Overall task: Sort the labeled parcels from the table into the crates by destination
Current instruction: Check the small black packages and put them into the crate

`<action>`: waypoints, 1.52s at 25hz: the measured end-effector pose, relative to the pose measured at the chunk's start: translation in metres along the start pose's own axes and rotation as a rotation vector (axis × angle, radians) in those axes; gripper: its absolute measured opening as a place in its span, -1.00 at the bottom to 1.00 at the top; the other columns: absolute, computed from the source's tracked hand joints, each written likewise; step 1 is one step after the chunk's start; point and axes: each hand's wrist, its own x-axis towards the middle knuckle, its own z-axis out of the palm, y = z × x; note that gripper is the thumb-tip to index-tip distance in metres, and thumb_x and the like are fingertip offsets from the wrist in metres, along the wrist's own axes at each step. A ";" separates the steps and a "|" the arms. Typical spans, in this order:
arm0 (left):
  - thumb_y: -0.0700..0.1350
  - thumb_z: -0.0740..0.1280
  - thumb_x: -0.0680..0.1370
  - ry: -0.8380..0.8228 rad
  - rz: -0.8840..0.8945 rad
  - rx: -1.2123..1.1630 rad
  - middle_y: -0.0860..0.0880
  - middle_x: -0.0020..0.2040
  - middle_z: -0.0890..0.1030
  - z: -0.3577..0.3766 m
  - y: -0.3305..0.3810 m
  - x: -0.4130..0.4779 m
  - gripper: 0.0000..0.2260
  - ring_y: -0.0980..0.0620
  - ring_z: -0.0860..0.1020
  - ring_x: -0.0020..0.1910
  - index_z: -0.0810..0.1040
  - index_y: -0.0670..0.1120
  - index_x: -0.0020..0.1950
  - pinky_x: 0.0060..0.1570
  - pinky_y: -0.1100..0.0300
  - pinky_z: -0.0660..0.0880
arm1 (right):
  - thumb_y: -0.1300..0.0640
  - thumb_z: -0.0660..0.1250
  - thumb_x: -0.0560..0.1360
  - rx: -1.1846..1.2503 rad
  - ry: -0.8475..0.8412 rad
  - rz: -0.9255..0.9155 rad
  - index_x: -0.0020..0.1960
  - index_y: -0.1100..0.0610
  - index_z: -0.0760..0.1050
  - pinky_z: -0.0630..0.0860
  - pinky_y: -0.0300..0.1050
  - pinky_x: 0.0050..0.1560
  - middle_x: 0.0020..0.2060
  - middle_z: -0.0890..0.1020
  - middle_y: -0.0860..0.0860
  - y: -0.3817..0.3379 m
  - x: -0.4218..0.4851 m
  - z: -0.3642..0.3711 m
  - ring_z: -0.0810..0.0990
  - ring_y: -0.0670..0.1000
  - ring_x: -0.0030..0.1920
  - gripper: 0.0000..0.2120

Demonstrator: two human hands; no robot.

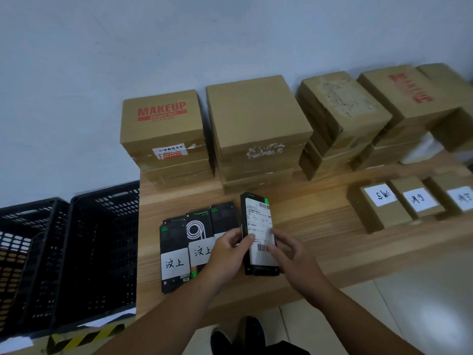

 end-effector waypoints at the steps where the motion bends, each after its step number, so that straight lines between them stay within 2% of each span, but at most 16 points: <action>1: 0.00 0.37 0.60 0.007 -0.008 -0.037 0.12 0.08 0.71 -0.002 -0.001 -0.002 -0.83 0.17 0.68 0.04 0.60 0.11 0.19 -0.10 0.32 0.59 | 0.13 0.42 0.58 0.064 0.021 0.034 0.36 -0.12 0.52 0.67 -0.14 -0.10 0.15 0.69 -0.09 0.002 0.001 -0.003 0.71 -0.08 0.07 -0.62; 3: -0.01 0.39 0.59 0.037 -0.002 -0.090 0.08 0.08 0.72 -0.005 -0.003 -0.006 -0.73 0.11 0.68 0.07 0.51 0.10 0.29 0.01 0.18 0.60 | 0.22 0.45 0.55 0.176 0.029 0.100 0.34 -0.04 0.55 0.70 0.00 -0.07 0.15 0.71 -0.03 0.004 0.005 -0.006 0.72 0.03 0.09 -0.60; 5: -0.03 0.38 0.60 0.107 0.031 -0.104 0.06 0.06 0.73 -0.012 -0.005 -0.012 -0.67 0.08 0.69 0.07 0.44 0.15 0.34 0.01 0.14 0.62 | 0.25 0.46 0.52 0.269 -0.021 0.146 0.32 0.02 0.56 0.69 0.00 -0.06 0.11 0.73 0.02 0.004 0.008 -0.003 0.73 0.08 0.08 -0.60; 8: -0.01 0.36 0.61 0.221 0.101 -0.080 0.05 0.04 0.73 -0.029 -0.009 -0.030 -0.68 0.08 0.70 0.03 0.43 0.23 0.34 -0.12 0.24 0.62 | 0.22 0.49 0.48 0.294 -0.135 0.169 0.31 0.05 0.60 0.68 0.01 0.01 0.12 0.73 0.04 0.003 0.013 0.011 0.72 0.08 0.12 -0.59; 13: 0.05 0.30 0.63 0.482 0.165 -0.036 0.17 0.06 0.71 -0.085 -0.027 -0.083 -0.81 0.20 0.67 0.04 0.54 0.27 0.23 -0.12 0.31 0.60 | 0.22 0.50 0.46 0.182 -0.305 0.133 0.23 0.03 0.67 0.67 0.09 0.08 0.13 0.73 0.03 -0.007 0.015 0.076 0.71 0.07 0.14 -0.64; 16: 0.01 0.31 0.63 0.657 0.123 -0.069 0.12 0.14 0.68 -0.131 -0.053 -0.129 -0.82 0.12 0.65 0.12 0.57 0.23 0.21 0.07 0.04 0.62 | 0.27 0.47 0.51 0.044 -0.426 0.070 0.23 0.01 0.67 0.64 0.14 0.17 0.15 0.72 -0.03 -0.015 0.008 0.127 0.69 0.02 0.18 -0.67; 17: 0.00 0.32 0.63 0.707 0.112 -0.043 0.15 0.13 0.68 -0.145 -0.063 -0.145 -0.82 0.12 0.65 0.12 0.57 0.23 0.20 0.07 0.01 0.62 | 0.27 0.47 0.51 0.010 -0.454 0.062 0.26 0.04 0.66 0.63 0.14 0.20 0.15 0.72 -0.03 -0.017 0.005 0.143 0.69 0.01 0.19 -0.66; 19: 0.02 0.32 0.63 0.804 0.088 0.105 0.26 0.11 0.64 -0.176 -0.084 -0.182 -0.81 0.21 0.61 0.12 0.53 0.26 0.21 0.02 0.16 0.60 | 0.29 0.46 0.52 -0.037 -0.518 0.065 0.27 0.06 0.65 0.65 0.08 0.16 0.12 0.73 -0.04 -0.021 -0.003 0.177 0.70 0.00 0.15 -0.65; 21: 0.13 0.30 0.61 0.915 0.031 0.371 0.36 0.16 0.54 -0.204 -0.102 -0.222 -0.75 0.32 0.51 0.15 0.45 0.29 0.28 -0.01 0.35 0.46 | 0.32 0.44 0.52 -0.065 -0.578 0.064 0.23 0.05 0.65 0.68 -0.03 0.06 0.07 0.75 -0.04 -0.024 -0.015 0.215 0.72 -0.01 0.11 -0.67; 23: 0.16 0.30 0.59 1.029 0.006 0.578 0.36 0.18 0.47 -0.228 -0.116 -0.260 -0.69 0.31 0.46 0.12 0.42 0.27 0.33 -0.03 0.42 0.36 | 0.32 0.44 0.52 -0.101 -0.615 0.051 0.24 0.06 0.65 0.68 -0.09 0.01 0.06 0.75 -0.04 -0.025 -0.028 0.252 0.73 -0.02 0.08 -0.67; 24: 0.13 0.32 0.58 1.068 0.008 0.636 0.31 0.18 0.49 -0.239 -0.122 -0.277 -0.68 0.26 0.48 0.11 0.45 0.23 0.34 0.00 0.40 0.38 | 0.32 0.44 0.52 -0.111 -0.631 0.046 0.23 0.06 0.65 0.68 -0.12 -0.01 0.05 0.75 -0.05 -0.025 -0.035 0.272 0.73 -0.04 0.07 -0.67; 26: 0.07 0.35 0.57 1.129 0.017 0.704 0.18 0.20 0.56 -0.262 -0.139 -0.311 -0.67 0.13 0.53 0.16 0.50 0.11 0.34 0.12 0.21 0.48 | 0.32 0.44 0.52 -0.129 -0.663 0.044 0.21 0.03 0.65 0.68 -0.17 -0.05 0.03 0.76 -0.05 -0.023 -0.050 0.315 0.74 -0.04 0.04 -0.67; 29: 0.01 0.38 0.56 1.197 0.000 0.773 0.04 0.23 0.60 -0.295 -0.165 -0.350 -0.66 -0.01 0.56 0.21 0.54 0.00 0.33 0.22 -0.02 0.49 | 0.31 0.44 0.53 -0.151 -0.673 0.064 0.21 0.02 0.64 0.68 -0.05 0.01 0.02 0.76 -0.03 -0.017 -0.071 0.374 0.74 -0.02 0.03 -0.68; 31: -0.03 0.41 0.54 1.236 0.005 0.783 0.01 0.19 0.62 -0.320 -0.182 -0.373 -0.66 -0.03 0.58 0.17 0.57 -0.04 0.31 0.19 -0.01 0.49 | 0.31 0.45 0.52 -0.156 -0.691 0.068 0.22 0.06 0.64 0.68 -0.03 0.01 0.02 0.76 0.00 -0.009 -0.086 0.414 0.75 0.01 0.02 -0.68; 34: -0.04 0.41 0.53 1.283 0.002 0.822 0.02 0.12 0.62 -0.354 -0.196 -0.397 -0.68 -0.01 0.59 0.10 0.58 -0.05 0.28 0.15 0.07 0.48 | 0.35 0.45 0.51 -0.147 -0.729 0.062 0.18 0.08 0.65 0.68 -0.16 -0.15 -0.02 0.77 0.02 -0.001 -0.104 0.462 0.76 0.01 -0.02 -0.70; 38: -0.02 0.37 0.54 1.312 -0.057 0.823 0.04 0.13 0.61 -0.394 -0.209 -0.421 -0.69 0.00 0.57 0.12 0.58 -0.04 0.27 0.20 0.05 0.46 | 0.36 0.44 0.51 -0.163 -0.760 0.089 0.16 0.07 0.65 0.67 -0.20 -0.20 -0.03 0.77 0.03 0.008 -0.125 0.521 0.76 -0.01 -0.03 -0.70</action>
